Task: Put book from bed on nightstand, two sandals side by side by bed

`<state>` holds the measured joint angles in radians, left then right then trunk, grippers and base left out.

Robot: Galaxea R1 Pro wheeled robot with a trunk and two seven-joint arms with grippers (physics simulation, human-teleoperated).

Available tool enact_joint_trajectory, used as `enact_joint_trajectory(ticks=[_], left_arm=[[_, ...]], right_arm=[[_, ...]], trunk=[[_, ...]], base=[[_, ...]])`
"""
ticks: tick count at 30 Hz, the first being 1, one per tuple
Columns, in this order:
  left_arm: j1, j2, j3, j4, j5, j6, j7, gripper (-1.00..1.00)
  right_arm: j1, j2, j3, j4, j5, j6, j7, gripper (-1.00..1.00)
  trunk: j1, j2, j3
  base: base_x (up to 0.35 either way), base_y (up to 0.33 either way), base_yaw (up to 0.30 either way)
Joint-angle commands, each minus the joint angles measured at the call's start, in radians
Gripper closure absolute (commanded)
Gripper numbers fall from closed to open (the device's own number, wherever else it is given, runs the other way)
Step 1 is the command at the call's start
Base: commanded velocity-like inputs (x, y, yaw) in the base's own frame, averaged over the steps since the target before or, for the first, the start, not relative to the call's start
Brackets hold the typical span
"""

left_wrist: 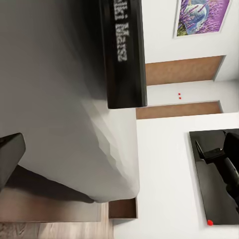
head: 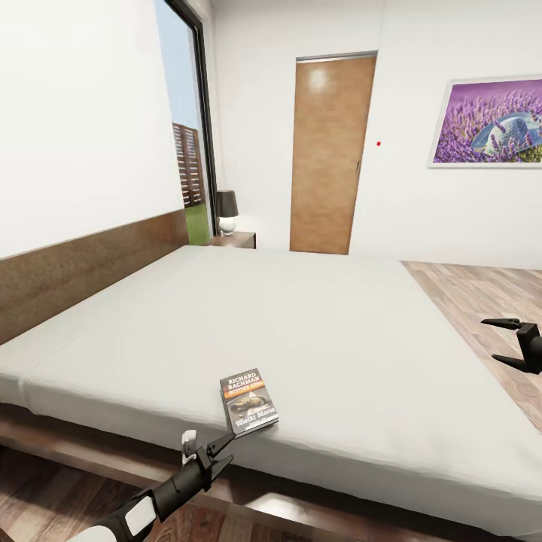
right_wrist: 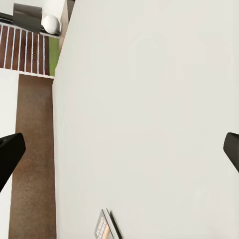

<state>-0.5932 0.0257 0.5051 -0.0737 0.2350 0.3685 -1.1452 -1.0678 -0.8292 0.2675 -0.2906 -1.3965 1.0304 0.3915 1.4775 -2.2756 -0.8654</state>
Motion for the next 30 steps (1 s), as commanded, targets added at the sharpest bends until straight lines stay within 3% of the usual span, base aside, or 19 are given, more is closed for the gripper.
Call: enact_joint_trajectory(ticks=[1,30], left_arm=[[0.000,0.000,-0.007,0.000,0.010,0.010,-0.002,-1.00],[0.000,0.002,-0.007,0.000,0.010,0.012,-0.002,-1.00]], right_arm=[[-0.001,-0.001,0.006,0.001,0.006,0.000,0.010,-1.00],[-0.001,0.001,0.008,0.001,0.006,0.000,0.010,-1.00]], trunk=[[0.000,0.000,-0.001],[0.000,0.000,-0.001]], base=[[0.000,0.000,0.000],[0.027,0.000,0.000]])
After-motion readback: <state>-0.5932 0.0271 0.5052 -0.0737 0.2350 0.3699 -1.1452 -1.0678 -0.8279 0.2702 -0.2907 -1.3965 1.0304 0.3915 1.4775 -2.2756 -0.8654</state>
